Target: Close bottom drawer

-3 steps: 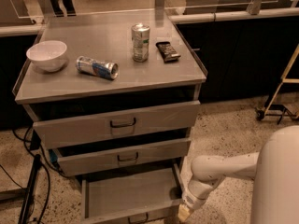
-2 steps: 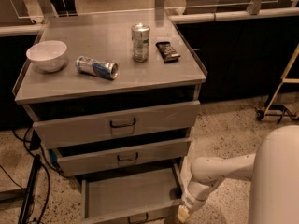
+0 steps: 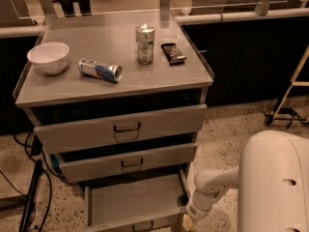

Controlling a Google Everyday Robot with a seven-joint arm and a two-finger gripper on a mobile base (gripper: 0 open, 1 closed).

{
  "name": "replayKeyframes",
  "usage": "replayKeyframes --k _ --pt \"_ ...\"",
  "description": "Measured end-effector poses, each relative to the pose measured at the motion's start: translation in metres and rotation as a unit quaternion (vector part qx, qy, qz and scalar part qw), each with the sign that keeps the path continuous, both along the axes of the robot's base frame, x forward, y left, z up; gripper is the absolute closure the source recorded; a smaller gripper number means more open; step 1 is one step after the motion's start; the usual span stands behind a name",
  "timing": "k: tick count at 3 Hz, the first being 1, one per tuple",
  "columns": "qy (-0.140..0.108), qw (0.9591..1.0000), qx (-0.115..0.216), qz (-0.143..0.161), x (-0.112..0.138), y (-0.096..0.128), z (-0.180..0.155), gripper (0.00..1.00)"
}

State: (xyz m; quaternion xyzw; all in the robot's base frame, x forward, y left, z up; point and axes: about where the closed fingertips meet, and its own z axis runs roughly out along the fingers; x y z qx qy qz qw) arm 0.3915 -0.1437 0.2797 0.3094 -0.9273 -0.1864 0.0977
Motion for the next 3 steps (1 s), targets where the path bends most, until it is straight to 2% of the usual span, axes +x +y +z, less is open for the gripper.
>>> replayKeyframes --k 1,2,3 --pt "0.000 1.0000 0.000 -0.001 0.000 0.000 -0.001 1.00" --pt "0.013 0.9999 0.004 -0.002 -0.003 0.004 -0.010 1.00" --pt "0.024 0.9994 0.007 -0.025 0.004 0.008 -0.029 1.00"
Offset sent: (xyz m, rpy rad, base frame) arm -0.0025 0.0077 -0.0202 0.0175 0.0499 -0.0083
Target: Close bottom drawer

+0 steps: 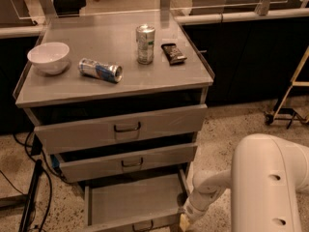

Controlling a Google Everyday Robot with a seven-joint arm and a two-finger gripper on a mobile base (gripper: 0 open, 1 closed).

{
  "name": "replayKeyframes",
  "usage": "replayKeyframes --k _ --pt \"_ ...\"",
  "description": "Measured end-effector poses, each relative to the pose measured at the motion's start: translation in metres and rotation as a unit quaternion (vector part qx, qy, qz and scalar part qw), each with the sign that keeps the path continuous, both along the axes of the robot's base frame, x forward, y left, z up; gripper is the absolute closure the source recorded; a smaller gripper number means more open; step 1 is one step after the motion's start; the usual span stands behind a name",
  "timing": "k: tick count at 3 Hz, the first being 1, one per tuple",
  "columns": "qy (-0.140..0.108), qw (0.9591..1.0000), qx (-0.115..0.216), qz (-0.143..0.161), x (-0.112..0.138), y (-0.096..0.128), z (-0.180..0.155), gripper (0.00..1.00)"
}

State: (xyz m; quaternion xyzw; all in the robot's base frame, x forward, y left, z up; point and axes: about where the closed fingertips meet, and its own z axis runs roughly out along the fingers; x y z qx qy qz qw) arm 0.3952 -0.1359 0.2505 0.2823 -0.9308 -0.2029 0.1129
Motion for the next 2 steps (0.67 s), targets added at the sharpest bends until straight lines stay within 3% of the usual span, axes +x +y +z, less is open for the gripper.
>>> replayKeyframes --k 1,2 --pt "0.000 0.9995 0.002 -0.032 0.0118 -0.0028 -0.0137 1.00" --pt "0.001 0.9994 0.004 -0.035 0.0127 -0.0019 -0.0153 1.00"
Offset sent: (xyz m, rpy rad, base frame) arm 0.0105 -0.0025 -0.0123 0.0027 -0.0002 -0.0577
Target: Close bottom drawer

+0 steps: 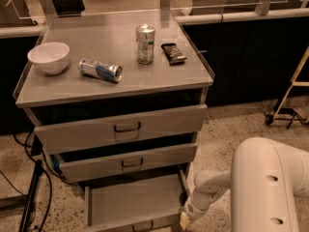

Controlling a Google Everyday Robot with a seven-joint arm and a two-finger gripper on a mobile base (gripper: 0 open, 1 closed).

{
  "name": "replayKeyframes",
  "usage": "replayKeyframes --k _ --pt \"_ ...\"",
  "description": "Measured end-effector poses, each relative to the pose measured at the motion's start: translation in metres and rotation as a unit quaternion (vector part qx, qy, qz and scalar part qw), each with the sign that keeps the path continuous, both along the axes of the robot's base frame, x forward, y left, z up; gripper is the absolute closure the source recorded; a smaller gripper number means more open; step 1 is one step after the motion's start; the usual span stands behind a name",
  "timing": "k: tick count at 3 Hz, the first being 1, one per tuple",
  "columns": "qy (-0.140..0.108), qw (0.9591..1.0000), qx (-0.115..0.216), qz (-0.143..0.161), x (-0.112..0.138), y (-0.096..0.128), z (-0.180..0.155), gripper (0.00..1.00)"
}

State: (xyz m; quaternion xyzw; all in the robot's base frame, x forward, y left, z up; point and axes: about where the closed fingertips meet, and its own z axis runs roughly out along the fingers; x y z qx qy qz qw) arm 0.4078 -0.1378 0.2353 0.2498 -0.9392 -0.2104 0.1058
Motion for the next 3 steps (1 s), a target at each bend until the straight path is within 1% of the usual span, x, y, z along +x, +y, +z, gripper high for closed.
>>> replayKeyframes --k 1,2,3 --pt "0.006 0.9999 0.006 -0.007 0.000 0.002 -0.004 1.00" --pt "-0.003 0.9987 0.023 -0.045 0.022 0.009 -0.005 1.00" --pt "-0.009 0.9967 0.033 -0.074 0.045 0.014 -0.009 1.00"
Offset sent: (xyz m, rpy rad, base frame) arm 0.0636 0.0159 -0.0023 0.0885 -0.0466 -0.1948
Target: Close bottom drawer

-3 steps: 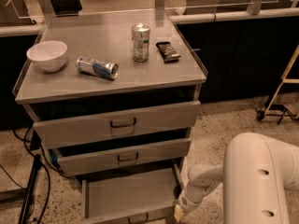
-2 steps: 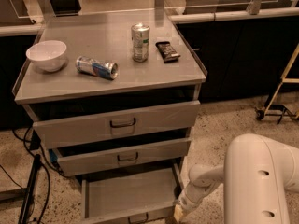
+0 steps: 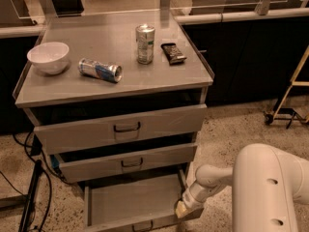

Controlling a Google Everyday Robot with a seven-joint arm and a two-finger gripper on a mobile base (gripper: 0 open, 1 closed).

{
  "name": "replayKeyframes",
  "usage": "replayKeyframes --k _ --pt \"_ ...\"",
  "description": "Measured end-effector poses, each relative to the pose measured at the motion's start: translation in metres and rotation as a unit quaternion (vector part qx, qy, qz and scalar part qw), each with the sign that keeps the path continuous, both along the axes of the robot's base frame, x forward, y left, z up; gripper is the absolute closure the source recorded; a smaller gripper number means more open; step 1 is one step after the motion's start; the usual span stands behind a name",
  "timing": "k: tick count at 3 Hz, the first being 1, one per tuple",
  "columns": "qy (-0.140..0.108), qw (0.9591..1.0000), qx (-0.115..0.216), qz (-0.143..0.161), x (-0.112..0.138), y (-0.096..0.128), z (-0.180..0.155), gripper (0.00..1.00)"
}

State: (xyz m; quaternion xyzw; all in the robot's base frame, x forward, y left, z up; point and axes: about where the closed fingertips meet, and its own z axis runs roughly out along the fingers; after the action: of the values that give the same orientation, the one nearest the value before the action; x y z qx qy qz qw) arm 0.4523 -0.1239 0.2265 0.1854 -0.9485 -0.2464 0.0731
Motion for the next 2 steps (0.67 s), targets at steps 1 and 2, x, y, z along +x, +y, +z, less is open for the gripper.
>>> replayKeyframes --k 1,2 --pt "0.002 1.0000 -0.002 -0.009 0.0019 -0.0017 -0.0025 1.00" --pt "0.012 0.9997 -0.009 -0.021 -0.0049 -0.0072 -0.0072 1.00"
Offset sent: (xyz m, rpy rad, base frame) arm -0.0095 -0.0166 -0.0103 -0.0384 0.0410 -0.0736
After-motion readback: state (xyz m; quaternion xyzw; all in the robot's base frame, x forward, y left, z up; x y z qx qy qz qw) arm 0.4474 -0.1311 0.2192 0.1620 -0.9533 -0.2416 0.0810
